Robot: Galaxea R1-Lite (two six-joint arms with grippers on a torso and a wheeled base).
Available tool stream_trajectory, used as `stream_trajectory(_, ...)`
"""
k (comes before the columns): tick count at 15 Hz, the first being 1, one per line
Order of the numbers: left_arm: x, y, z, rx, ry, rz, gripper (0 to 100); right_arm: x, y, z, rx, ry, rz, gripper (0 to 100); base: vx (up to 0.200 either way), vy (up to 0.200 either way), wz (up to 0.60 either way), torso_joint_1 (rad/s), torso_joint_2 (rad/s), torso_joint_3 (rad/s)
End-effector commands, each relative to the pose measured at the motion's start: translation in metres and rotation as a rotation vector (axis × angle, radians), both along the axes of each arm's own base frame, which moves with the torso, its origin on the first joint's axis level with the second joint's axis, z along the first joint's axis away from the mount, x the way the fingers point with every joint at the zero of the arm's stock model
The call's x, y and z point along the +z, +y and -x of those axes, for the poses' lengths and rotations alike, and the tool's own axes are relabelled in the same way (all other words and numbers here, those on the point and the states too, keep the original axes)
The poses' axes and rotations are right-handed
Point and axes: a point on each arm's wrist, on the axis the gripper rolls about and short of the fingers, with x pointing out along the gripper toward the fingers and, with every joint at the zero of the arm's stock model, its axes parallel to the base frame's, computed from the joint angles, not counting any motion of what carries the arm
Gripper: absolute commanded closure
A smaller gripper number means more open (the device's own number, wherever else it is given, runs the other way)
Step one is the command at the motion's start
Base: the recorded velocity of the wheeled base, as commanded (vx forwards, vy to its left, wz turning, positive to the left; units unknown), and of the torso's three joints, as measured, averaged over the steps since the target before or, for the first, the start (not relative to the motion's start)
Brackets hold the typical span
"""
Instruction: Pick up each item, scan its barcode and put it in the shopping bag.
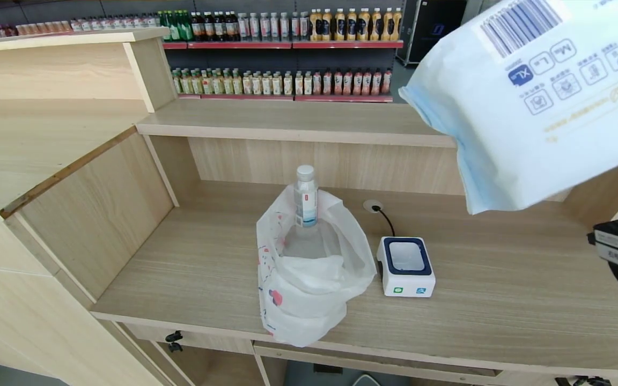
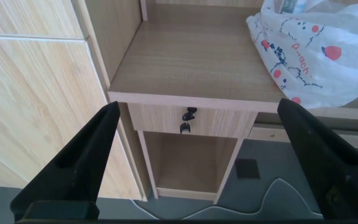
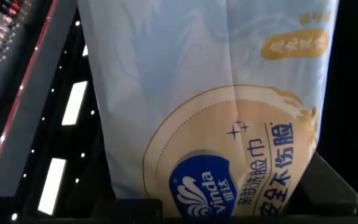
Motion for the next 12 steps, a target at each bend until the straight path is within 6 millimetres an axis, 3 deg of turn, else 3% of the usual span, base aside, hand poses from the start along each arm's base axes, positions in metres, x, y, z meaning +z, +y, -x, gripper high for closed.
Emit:
stream_trajectory(1, 0.000, 0.000, 0.000, 0.000, 0.001, 0.000, 0, -0.010, 0.009, -0.018, 0.043, 0.036, 0.020, 100, 0.000, 0.000, 0.00, 0.000, 0.00, 0.000)
stream_trajectory(6, 0.000, 0.000, 0.000, 0.000, 0.001, 0.000, 0, -0.018, 0.009, 0.001, 0.150, -0.037, 0.135, 100, 0.000, 0.000, 0.00, 0.000, 0.00, 0.000)
stream_trajectory(9, 0.000, 0.000, 0.000, 0.000, 0.001, 0.000, 0, -0.011, 0.002, 0.026, 0.161, -0.073, 0.147, 100, 0.000, 0.000, 0.00, 0.000, 0.00, 0.000)
stream_trajectory(12, 0.000, 0.000, 0.000, 0.000, 0.001, 0.000, 0, -0.017, -0.004, 0.048, 0.184, -0.048, 0.205, 100, 0.000, 0.000, 0.00, 0.000, 0.00, 0.000)
